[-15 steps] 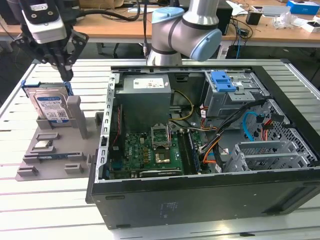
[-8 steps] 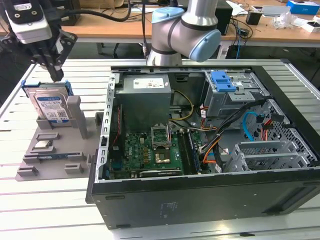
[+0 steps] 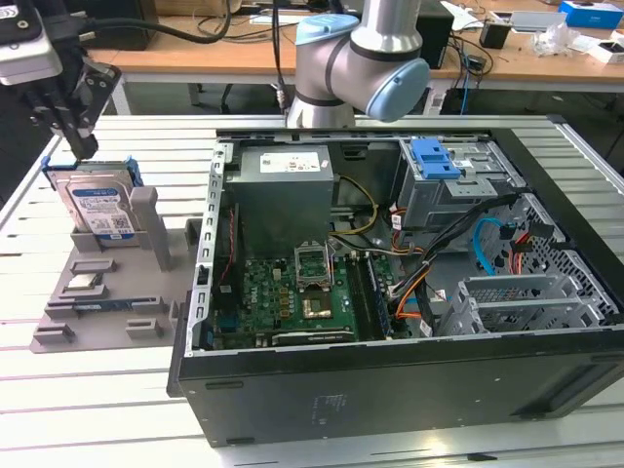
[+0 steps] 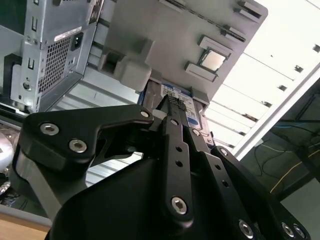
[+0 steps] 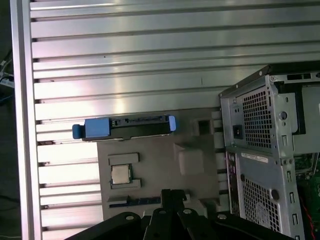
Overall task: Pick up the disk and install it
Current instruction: 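Reach for the disk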
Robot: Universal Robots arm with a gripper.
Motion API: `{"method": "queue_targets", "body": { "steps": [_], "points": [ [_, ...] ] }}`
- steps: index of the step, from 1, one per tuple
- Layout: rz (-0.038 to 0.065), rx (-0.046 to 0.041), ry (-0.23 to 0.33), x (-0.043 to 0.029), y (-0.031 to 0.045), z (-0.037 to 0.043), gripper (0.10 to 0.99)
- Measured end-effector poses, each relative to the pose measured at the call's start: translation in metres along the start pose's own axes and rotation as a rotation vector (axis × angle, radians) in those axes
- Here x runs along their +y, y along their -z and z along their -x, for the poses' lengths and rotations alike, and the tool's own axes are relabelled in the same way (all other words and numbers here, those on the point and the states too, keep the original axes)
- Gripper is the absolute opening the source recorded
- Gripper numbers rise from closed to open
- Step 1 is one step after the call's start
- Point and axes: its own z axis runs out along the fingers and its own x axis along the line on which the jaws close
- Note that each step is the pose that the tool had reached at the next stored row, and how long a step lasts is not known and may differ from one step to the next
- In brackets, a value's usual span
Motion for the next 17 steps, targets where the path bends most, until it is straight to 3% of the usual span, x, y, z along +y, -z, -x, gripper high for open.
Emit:
{"method": "queue_targets", "body": {
  "steps": [11,13,17],
  "points": [
    [0.0,0.0,0.0,-0.002,0.0006,-0.0273,0.106],
    [0.0,0.0,0.0,-0.0029,0.0008,-0.0385,0.106],
    [0.0,0.0,0.0,-0.0037,0.0011,-0.0499,0.106]
  ]
}}
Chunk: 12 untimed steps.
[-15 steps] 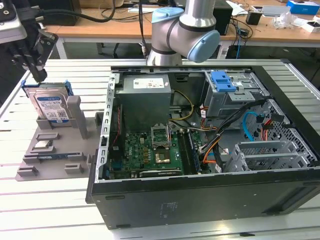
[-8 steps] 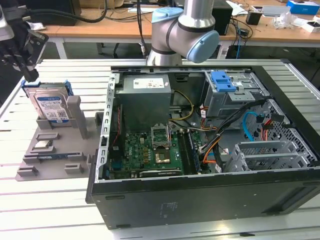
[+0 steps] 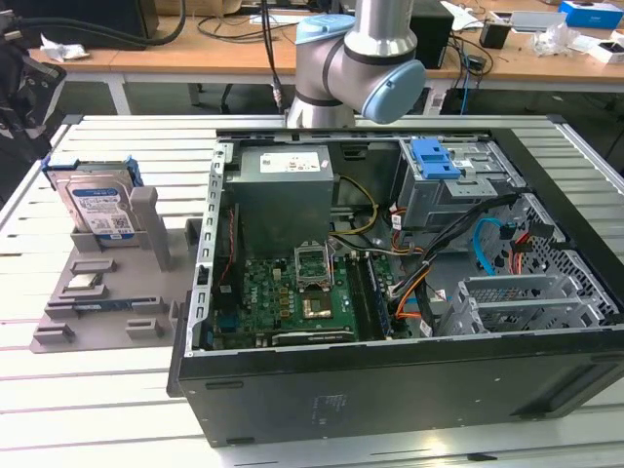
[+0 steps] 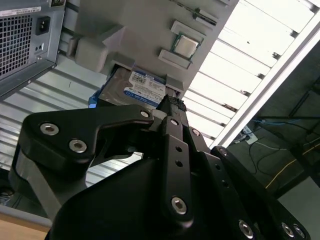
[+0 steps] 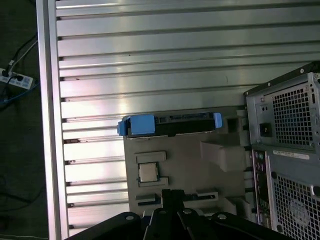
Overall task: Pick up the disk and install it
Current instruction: 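Reach for the disk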
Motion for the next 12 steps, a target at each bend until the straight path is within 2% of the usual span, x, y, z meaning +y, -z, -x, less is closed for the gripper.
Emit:
{"method": "queue_targets", "body": {
  "steps": [6,12],
  "points": [
    [-0.001,-0.0002,0.0,0.0013,-0.0007,-0.0131,0.106],
    [-0.01,-0.0007,0.0,0.017,-0.0024,-0.0205,0.106]
  ]
}}
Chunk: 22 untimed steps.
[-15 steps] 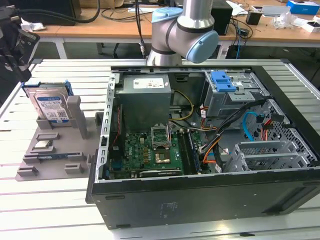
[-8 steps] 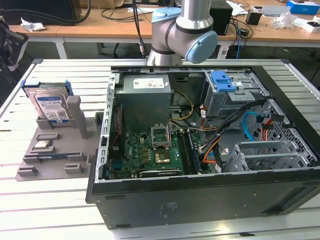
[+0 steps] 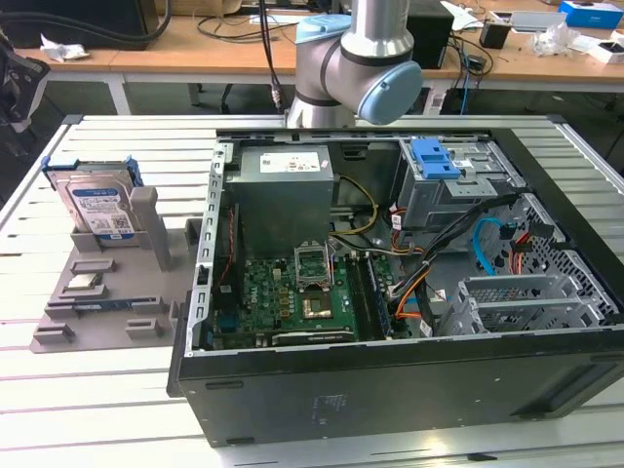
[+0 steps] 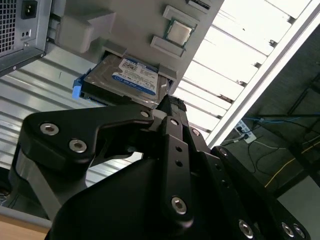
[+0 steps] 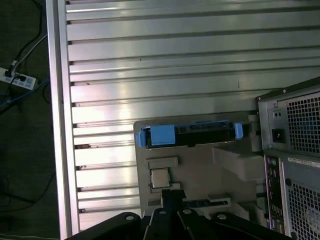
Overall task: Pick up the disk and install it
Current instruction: 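Reach for the disk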
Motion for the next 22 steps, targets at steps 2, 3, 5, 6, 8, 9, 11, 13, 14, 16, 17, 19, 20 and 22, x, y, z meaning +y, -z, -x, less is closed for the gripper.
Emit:
{"method": "queue_targets", "body": {
  "steps": [2,3,5,6,8,9,11,13,14,16,17,19,20,22],
  "points": [
    [-0.001,-0.0002,0.0,0.0042,-0.0005,-0.0027,0.106],
    [-0.002,-0.0004,0.0,0.0055,-0.0007,-0.0037,0.106],
    [-0.002,-0.0002,0.0,0.0061,-0.0007,-0.0043,0.106],
    [-0.002,-0.0002,0.0,0.0061,-0.0007,-0.0043,0.106],
    [-0.002,-0.0002,0.0,0.0062,-0.0007,-0.0044,0.106],
    [-0.002,-0.0002,0.0,0.0062,-0.0007,-0.0044,0.106],
    [-0.002,-0.0002,0.0,0.0061,-0.0006,-0.0044,0.106],
    [-0.002,-0.0002,0.0,0.0062,-0.0006,-0.0045,0.106],
    [-0.002,-0.0002,0.0,0.0062,-0.0006,-0.0045,0.106],
    [-0.002,-0.0002,0.0,0.0061,-0.0007,-0.0045,0.106],
    [-0.002,-0.0002,0.0,0.0061,-0.0007,-0.0045,0.106],
    [-0.002,-0.0002,0.0,0.0062,-0.0007,-0.0046,0.106],
    [-0.002,-0.0002,0.0,0.0061,-0.0006,-0.0046,0.106],
    [-0.002,-0.0002,0.0,0.0061,-0.0006,-0.0046,0.106]
  ]
}}
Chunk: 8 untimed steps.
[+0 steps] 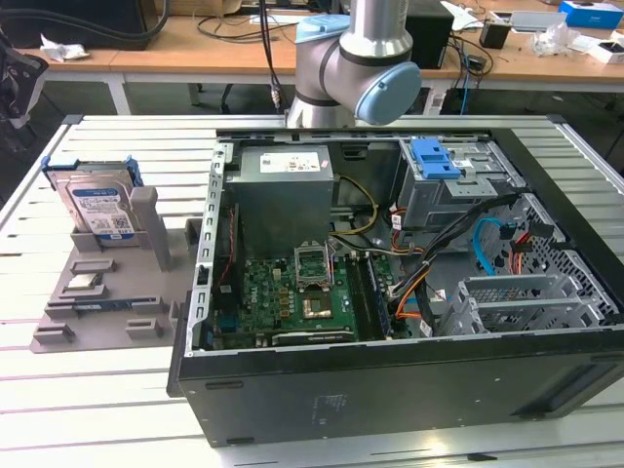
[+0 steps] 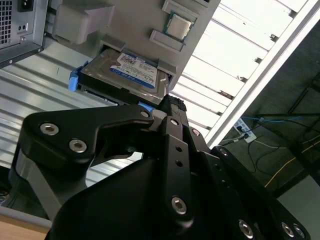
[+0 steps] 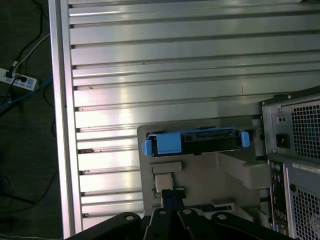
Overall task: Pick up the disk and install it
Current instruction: 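Pick up the disk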
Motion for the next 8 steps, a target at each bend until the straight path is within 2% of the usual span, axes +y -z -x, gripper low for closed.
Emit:
{"method": "queue_targets", "body": {
  "steps": [3,5,8],
  "points": [
    [0.0,0.0005,0.015,0.0,0.0,-0.0001,0.106],
    [0.002,0.0033,0.099,0.0,0.0,-0.0001,0.106],
    [0.004,0.0054,0.163,0.0,0.0,-0.0001,0.106]
  ]
}}
